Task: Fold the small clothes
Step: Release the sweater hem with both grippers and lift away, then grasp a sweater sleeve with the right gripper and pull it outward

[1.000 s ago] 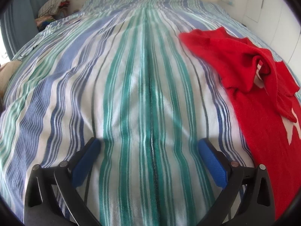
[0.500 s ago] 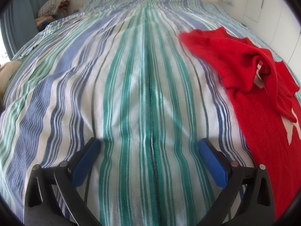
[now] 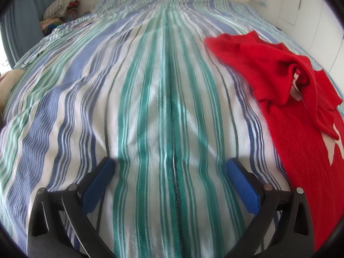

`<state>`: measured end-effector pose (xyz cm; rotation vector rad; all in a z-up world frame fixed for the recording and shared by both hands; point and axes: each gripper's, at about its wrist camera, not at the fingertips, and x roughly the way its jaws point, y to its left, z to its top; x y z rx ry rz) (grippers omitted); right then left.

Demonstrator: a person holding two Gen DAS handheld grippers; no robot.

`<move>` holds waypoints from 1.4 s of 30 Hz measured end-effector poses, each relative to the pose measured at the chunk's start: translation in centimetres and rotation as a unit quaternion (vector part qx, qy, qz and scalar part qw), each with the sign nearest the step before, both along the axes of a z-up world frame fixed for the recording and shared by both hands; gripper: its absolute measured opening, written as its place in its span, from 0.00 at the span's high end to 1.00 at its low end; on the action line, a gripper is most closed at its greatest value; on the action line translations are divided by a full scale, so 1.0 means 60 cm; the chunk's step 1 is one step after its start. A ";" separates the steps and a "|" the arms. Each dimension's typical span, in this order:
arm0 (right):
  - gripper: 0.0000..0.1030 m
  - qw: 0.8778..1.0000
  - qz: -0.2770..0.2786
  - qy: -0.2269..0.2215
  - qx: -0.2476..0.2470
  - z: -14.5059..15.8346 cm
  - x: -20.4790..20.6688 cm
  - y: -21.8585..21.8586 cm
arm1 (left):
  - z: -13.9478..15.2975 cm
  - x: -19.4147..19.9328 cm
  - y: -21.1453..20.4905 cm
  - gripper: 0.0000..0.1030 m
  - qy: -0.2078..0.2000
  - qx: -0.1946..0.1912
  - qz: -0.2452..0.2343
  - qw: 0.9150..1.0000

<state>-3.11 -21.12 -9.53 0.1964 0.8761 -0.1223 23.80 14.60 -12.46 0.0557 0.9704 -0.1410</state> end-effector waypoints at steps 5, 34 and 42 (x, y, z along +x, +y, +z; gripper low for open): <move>0.25 1.000 0.015 -0.013 -0.005 0.002 -0.012 0.008 | 0.000 0.000 0.000 0.00 0.000 0.000 0.000 1.000; 0.26 0.993 0.073 -0.088 0.013 0.072 -0.025 -0.007 | 0.000 -0.001 0.000 0.00 0.000 0.000 0.000 1.000; 0.26 0.945 0.239 -0.119 -0.188 0.190 0.242 0.025 | 0.000 -0.001 0.000 0.00 -0.001 0.000 0.000 1.000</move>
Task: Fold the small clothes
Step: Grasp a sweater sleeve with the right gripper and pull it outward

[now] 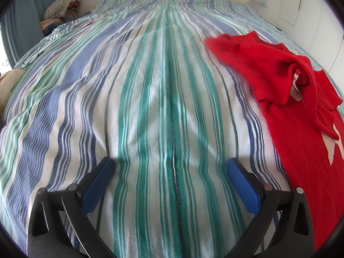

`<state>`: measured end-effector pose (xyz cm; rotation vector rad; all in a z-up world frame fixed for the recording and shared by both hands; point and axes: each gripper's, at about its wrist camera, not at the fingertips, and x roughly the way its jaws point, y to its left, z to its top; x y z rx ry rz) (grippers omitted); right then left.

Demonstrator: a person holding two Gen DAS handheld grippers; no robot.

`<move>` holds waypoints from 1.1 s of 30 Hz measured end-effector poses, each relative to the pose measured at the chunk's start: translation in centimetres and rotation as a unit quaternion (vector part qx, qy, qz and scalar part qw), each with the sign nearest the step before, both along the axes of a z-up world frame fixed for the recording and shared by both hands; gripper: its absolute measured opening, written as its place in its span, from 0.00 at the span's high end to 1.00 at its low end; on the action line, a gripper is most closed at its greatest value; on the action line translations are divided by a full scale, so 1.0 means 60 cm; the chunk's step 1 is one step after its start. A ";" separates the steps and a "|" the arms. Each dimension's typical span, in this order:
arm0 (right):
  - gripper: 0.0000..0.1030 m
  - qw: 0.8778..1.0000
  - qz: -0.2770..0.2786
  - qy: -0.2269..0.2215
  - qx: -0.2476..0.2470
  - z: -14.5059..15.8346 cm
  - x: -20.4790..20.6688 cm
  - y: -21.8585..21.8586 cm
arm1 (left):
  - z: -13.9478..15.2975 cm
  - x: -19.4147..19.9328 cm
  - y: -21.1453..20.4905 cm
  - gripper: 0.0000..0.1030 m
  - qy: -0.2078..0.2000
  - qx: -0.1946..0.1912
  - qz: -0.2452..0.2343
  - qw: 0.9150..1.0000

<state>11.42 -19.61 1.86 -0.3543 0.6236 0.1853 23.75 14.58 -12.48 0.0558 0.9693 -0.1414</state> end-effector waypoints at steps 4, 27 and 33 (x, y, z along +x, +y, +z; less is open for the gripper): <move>0.48 0.988 0.055 0.117 -0.080 -0.092 0.171 0.034 | 0.000 0.000 0.000 0.00 0.000 0.000 0.000 1.000; 0.94 0.894 -0.318 0.036 0.314 -0.108 0.111 -0.540 | -0.001 -0.001 -0.001 0.00 0.000 0.000 0.000 1.000; 0.94 0.836 -0.384 0.027 0.392 -0.189 0.070 -0.633 | -0.001 -0.001 -0.001 0.00 0.000 0.000 0.000 1.000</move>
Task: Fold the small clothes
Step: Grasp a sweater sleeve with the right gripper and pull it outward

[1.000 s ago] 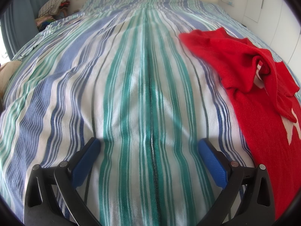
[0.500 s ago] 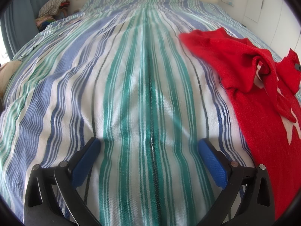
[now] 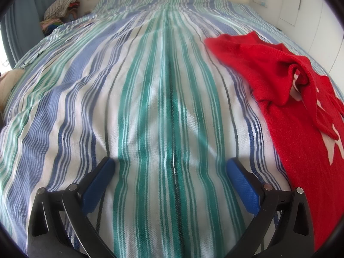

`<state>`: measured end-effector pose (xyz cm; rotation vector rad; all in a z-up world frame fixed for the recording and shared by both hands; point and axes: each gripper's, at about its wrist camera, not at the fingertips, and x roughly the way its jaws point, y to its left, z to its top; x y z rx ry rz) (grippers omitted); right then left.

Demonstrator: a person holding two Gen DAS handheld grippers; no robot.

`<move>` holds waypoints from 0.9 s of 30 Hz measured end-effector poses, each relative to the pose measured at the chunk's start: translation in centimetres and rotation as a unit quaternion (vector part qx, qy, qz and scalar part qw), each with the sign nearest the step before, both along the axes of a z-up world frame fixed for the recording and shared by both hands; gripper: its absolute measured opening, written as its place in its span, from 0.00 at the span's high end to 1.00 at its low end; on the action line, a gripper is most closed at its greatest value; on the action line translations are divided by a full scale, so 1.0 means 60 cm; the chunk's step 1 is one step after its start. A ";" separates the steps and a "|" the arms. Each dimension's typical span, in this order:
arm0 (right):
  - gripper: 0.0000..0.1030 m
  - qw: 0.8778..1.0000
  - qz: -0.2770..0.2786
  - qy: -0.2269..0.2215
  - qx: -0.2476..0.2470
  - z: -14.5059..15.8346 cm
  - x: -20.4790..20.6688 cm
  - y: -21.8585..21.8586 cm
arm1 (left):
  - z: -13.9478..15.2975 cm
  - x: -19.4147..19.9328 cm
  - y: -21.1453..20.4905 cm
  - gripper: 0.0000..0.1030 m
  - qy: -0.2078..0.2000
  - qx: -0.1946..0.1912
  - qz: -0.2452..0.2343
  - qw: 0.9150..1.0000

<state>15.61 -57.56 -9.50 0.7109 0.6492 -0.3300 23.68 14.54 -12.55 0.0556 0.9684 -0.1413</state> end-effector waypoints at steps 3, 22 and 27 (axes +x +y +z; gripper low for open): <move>0.87 0.998 -0.009 -0.012 0.066 -0.029 -0.009 -0.024 | 0.000 0.000 0.000 0.00 0.000 0.000 0.000 1.000; 0.97 0.994 -0.085 0.065 -0.025 -0.008 -0.022 -0.091 | -0.001 -0.001 0.000 0.00 0.000 0.000 0.000 1.000; 0.97 0.986 -0.077 0.114 -0.093 -0.011 -0.005 -0.072 | -0.001 -0.001 -0.001 0.00 0.000 0.000 0.000 1.000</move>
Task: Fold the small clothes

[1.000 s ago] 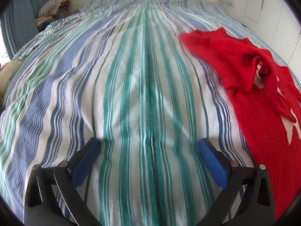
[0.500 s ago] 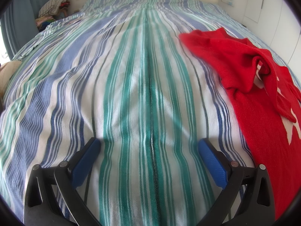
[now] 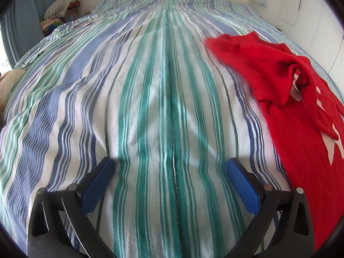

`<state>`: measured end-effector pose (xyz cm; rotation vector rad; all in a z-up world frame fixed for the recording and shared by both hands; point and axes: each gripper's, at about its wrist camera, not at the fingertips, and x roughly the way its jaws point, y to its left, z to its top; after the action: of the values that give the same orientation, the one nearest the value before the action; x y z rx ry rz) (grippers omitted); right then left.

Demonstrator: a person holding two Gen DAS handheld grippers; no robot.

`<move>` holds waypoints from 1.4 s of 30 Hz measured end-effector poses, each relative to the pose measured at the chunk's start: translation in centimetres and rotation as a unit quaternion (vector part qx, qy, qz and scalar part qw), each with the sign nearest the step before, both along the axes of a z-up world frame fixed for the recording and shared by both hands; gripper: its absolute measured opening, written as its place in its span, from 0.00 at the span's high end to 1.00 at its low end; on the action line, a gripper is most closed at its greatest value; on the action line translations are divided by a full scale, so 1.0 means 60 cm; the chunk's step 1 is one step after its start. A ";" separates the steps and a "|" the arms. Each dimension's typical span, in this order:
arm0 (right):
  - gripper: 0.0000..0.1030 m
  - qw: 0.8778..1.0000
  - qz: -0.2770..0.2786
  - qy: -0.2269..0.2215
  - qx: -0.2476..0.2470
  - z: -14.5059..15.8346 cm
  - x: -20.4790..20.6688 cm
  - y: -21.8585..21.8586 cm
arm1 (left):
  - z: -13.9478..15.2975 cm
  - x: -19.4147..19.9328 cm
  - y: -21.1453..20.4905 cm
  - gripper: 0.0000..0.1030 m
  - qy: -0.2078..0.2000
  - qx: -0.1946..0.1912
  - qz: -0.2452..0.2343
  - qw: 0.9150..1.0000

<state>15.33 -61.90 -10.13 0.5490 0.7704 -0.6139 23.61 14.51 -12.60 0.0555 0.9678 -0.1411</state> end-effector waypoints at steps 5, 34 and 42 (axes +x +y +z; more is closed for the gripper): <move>0.87 0.999 -0.006 0.014 -0.035 0.007 -0.015 0.009 | 0.000 0.000 0.000 0.00 0.000 0.000 0.000 1.000; 0.20 0.956 0.177 -0.168 -0.161 0.156 -0.153 0.333 | 0.051 -0.022 -0.002 0.02 0.030 -0.009 0.044 0.999; 0.20 0.960 0.188 -0.162 -0.130 0.139 -0.154 0.330 | 0.141 -0.099 -0.200 0.01 0.029 -0.187 -0.096 0.977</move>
<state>6.07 -42.07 -1.80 0.2408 0.4550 -0.2550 17.66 2.53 -4.12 -0.2033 0.9803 -0.5039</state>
